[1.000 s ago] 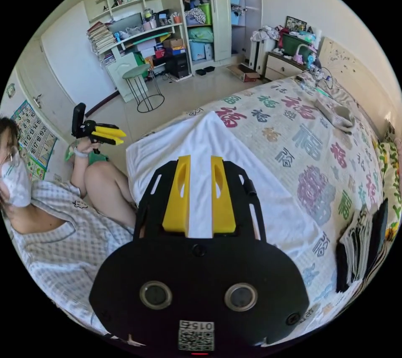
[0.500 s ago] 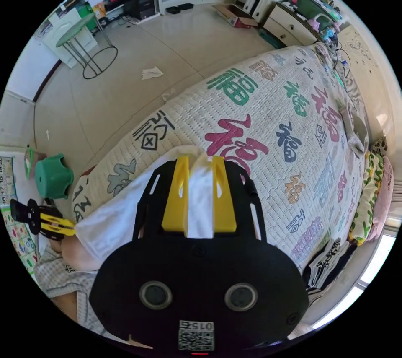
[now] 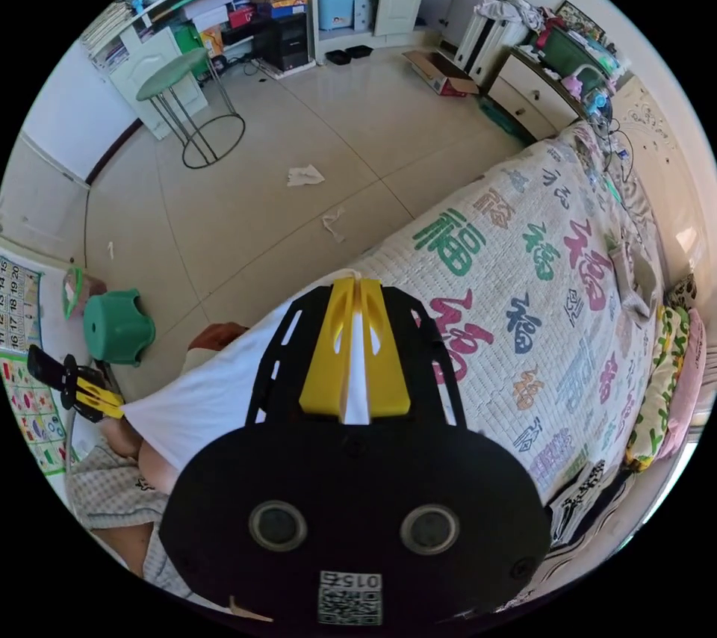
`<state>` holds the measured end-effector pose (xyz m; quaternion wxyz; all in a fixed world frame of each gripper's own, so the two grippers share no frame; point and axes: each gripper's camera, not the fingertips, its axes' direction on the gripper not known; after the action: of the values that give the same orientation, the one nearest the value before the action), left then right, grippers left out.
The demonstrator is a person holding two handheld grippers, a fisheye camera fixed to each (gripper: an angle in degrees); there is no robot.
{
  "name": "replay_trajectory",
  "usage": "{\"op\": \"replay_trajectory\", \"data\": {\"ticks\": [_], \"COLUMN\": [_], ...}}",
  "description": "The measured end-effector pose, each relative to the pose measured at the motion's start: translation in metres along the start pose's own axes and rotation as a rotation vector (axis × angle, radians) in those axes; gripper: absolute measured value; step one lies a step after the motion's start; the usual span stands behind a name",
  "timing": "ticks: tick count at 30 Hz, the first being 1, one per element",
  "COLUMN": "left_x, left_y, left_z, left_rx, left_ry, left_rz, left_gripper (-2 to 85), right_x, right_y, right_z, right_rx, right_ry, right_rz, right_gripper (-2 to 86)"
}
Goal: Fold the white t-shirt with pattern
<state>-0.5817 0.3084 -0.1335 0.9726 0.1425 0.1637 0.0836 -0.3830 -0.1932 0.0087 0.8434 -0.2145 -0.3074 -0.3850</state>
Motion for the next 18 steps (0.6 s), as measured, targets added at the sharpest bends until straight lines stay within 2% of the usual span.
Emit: {"op": "replay_trajectory", "data": {"ticks": [8,13,18], "left_x": [0.105,0.213,0.302], "left_y": [-0.027,-0.046,-0.038], "left_z": [0.010,0.084,0.202], "left_rx": [0.034,-0.022,-0.175], "left_ry": [0.101,0.300,0.429], "left_rz": [0.229,0.431,0.530], "left_gripper": [-0.8,-0.8,-0.8], "right_x": [0.080,0.182,0.284], "right_y": [0.106,0.234,0.343], "right_z": [-0.105,-0.171,-0.170], "right_rx": [0.256,0.434,0.465], "right_ry": [-0.171,-0.203,-0.242], "right_rz": [0.027,0.171,0.370], "right_gripper": [-0.7,-0.6,-0.5]}}
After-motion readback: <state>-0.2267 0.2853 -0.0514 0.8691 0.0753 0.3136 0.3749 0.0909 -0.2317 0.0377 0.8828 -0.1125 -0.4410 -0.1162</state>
